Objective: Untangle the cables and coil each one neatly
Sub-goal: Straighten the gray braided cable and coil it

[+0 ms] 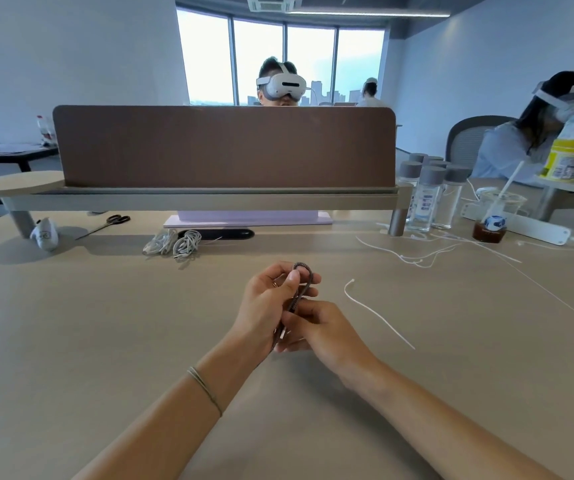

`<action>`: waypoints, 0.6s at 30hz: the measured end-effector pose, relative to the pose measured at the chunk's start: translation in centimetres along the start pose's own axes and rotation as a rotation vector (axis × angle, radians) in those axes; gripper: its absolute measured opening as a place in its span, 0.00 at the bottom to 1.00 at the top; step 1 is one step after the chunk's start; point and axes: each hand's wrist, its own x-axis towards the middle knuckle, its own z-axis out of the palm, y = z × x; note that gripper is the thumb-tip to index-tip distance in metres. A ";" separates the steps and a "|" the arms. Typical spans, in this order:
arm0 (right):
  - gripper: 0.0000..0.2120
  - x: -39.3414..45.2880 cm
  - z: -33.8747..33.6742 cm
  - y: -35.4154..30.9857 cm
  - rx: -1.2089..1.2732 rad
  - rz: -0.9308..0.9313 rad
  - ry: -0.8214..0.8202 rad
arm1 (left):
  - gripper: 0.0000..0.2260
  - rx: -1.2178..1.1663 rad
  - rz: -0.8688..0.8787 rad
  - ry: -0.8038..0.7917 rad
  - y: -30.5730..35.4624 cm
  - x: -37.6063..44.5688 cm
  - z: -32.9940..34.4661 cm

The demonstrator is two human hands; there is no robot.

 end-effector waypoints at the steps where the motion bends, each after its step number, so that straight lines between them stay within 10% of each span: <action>1: 0.11 0.1 -0.1 0.1 -0.027 -0.018 -0.005 | 0.10 0.039 -0.017 0.000 0.1 -0.2 0.1; 7: 0.11 0.8 -1.4 0.3 -0.065 0.057 -0.015 | 0.21 0.155 -0.198 -0.172 0.8 -0.6 0.2; 12: 0.10 0.3 -3.0 -0.8 0.669 0.381 -0.333 | 0.19 -0.083 -0.274 0.016 1.5 1.2 1.7; 18: 0.07 0.8 -5.4 -0.4 0.565 0.479 -0.318 | 0.19 -0.174 -0.361 0.182 3.1 3.6 0.5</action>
